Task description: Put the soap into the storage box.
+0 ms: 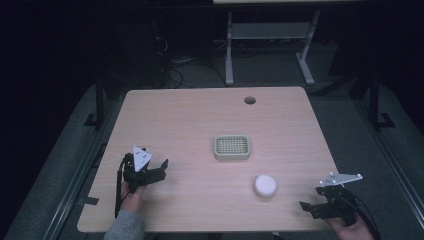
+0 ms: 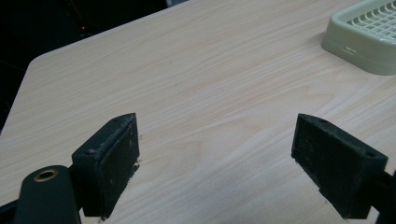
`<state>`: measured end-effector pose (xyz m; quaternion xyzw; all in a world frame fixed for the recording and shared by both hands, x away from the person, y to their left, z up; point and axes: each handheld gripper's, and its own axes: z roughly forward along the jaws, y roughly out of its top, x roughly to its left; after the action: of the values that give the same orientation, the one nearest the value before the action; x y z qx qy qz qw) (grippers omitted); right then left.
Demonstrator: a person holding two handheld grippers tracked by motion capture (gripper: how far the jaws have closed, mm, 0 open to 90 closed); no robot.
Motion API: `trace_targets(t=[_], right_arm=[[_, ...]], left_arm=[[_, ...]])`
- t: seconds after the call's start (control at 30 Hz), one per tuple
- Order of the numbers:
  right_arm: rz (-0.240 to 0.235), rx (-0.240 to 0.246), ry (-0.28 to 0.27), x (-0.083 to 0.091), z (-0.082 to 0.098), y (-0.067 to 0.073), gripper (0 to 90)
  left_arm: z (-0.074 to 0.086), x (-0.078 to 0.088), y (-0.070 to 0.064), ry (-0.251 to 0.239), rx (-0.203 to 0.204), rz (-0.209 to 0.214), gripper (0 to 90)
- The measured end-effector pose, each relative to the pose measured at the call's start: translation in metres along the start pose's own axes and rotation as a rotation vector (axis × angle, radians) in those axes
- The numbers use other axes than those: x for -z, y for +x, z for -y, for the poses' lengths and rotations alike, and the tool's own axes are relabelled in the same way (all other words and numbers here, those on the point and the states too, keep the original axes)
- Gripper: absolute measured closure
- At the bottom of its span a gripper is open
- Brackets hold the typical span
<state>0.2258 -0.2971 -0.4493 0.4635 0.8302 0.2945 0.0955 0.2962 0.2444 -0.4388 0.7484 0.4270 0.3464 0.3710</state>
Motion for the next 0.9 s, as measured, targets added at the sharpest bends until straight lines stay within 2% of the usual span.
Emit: trace_targets(t=[0.4,0.9], right_arm=[[-0.006,0.042,0.017,0.0,-0.009,0.009,17.4],[-0.02,0.102,0.046,0.013,-0.029,0.017,17.1]], left_arm=[[0.001,0.002,0.001,-0.004,-0.003,0.005,14.8],[0.0,0.002,0.002,-0.007,0.004,-0.003,14.8]])
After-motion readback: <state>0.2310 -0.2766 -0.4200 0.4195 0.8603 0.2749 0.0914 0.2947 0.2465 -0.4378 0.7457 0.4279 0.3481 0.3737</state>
